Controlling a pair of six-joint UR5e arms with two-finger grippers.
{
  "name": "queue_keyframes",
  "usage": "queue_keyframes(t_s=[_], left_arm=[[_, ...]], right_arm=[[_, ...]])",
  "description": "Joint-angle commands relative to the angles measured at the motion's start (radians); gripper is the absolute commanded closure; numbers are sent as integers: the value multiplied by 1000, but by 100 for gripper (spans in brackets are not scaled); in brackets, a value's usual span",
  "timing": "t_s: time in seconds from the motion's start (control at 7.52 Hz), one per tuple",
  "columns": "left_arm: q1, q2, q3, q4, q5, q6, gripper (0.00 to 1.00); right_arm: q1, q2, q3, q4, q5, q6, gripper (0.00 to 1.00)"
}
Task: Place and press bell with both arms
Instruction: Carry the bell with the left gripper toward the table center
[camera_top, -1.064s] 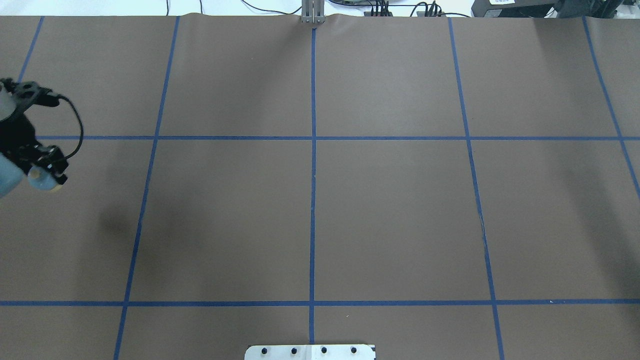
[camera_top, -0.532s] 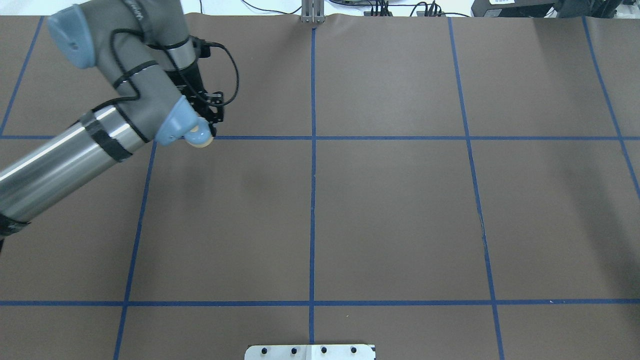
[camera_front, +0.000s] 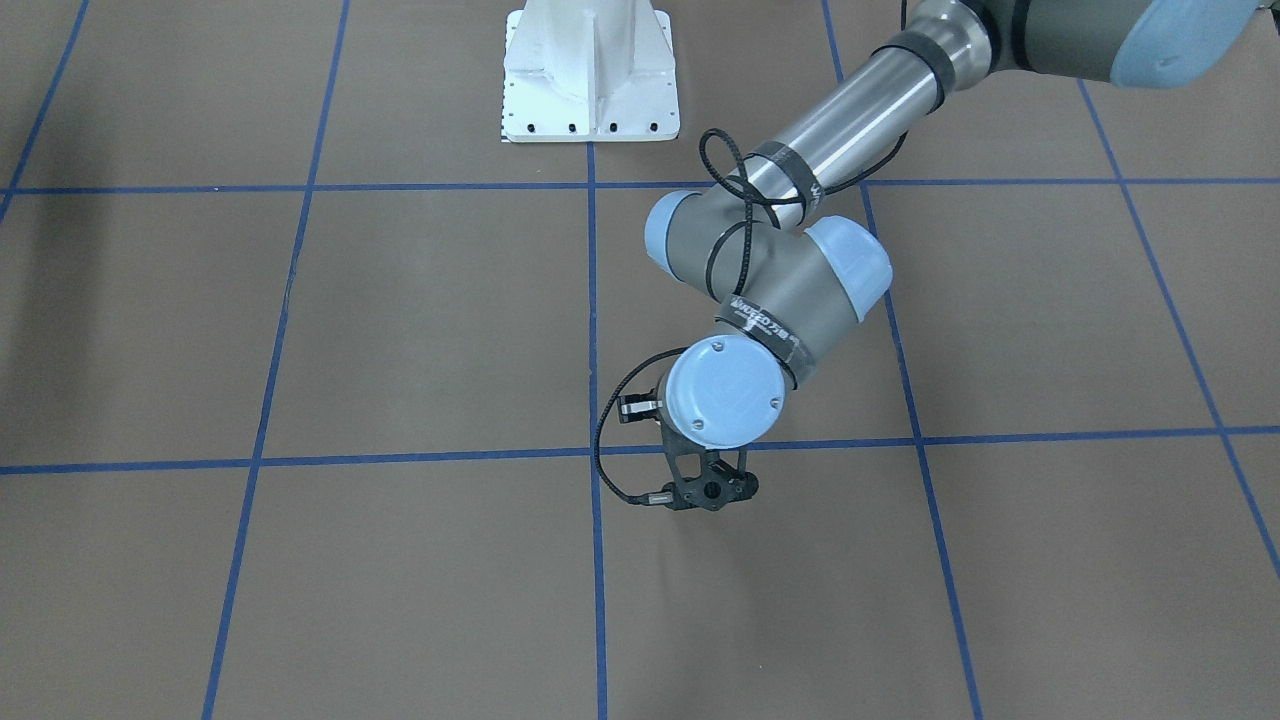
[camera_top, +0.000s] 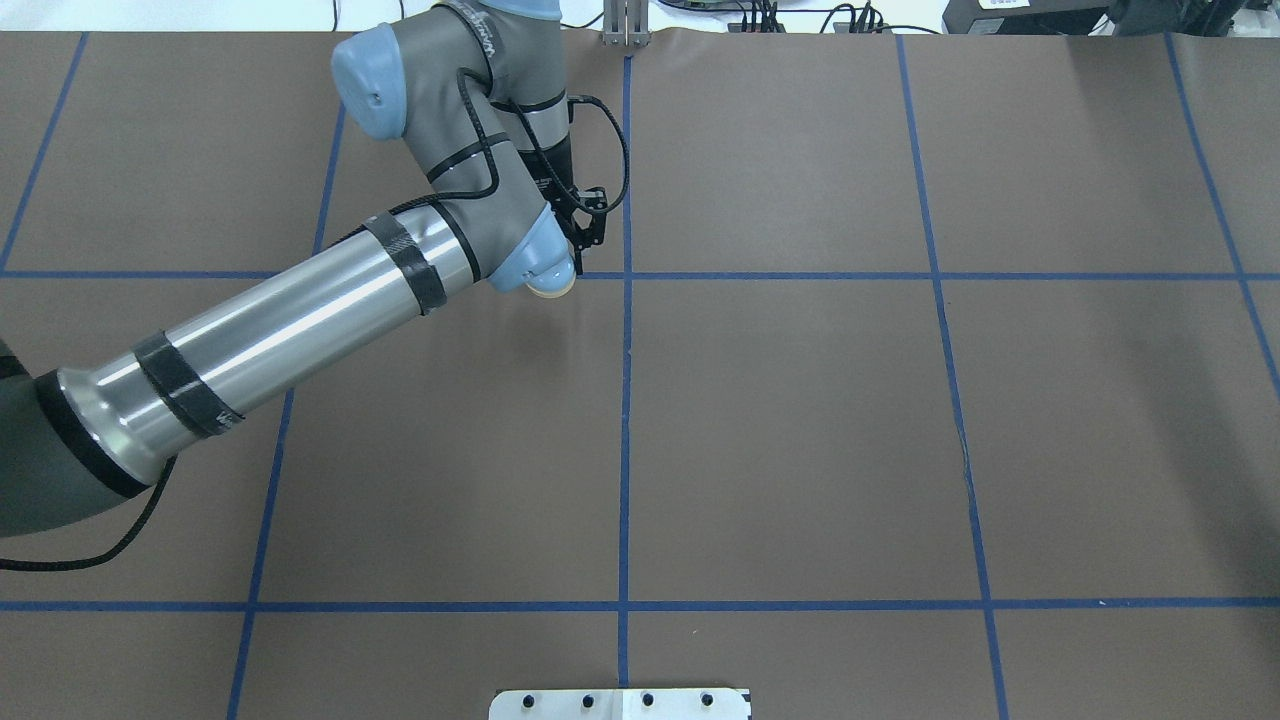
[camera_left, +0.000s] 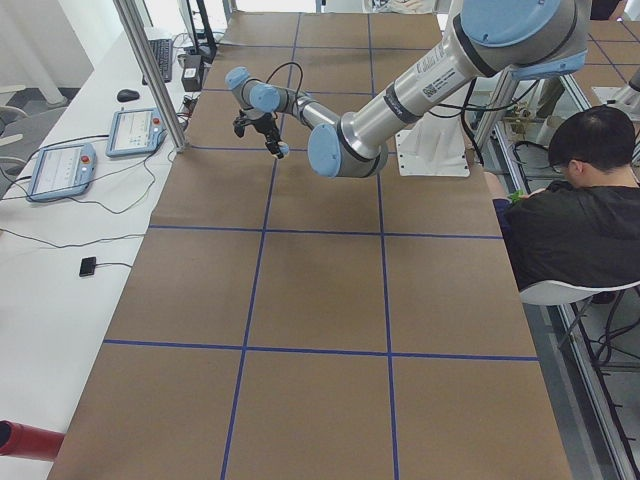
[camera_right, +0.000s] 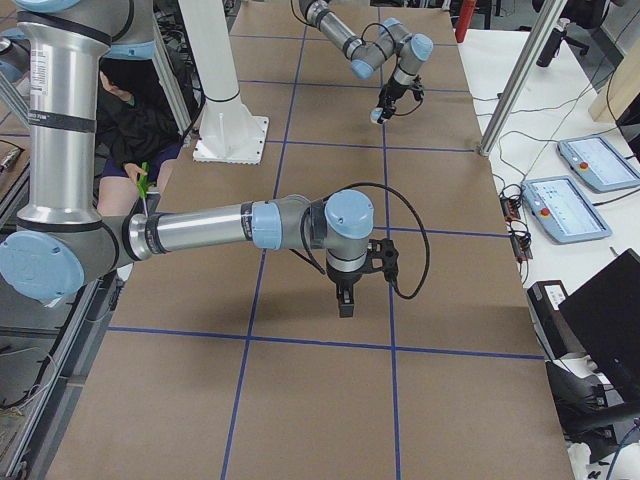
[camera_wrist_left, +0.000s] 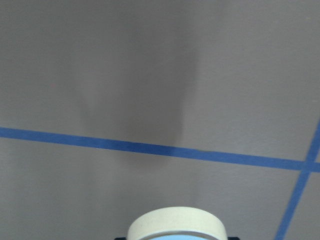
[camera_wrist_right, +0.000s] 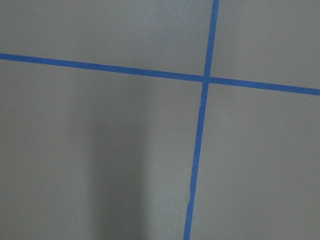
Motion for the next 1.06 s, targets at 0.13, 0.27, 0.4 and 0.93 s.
queue_keyframes(t_s=[0.13,0.27,0.4,0.93], left_arm=[[50,-37,111,-205,6,-140,78],[51,-37,121,-212,7,-139,73],[61,-37,122,-212,7,-139,62],[105,-37,122,-285,105,-157,14]], right_arm=[[0,0,0,0,0,0,0],[0,0,0,0,0,0,0],[0,0,0,0,0,0,0],[0,0,-2,-2,2,0,0]])
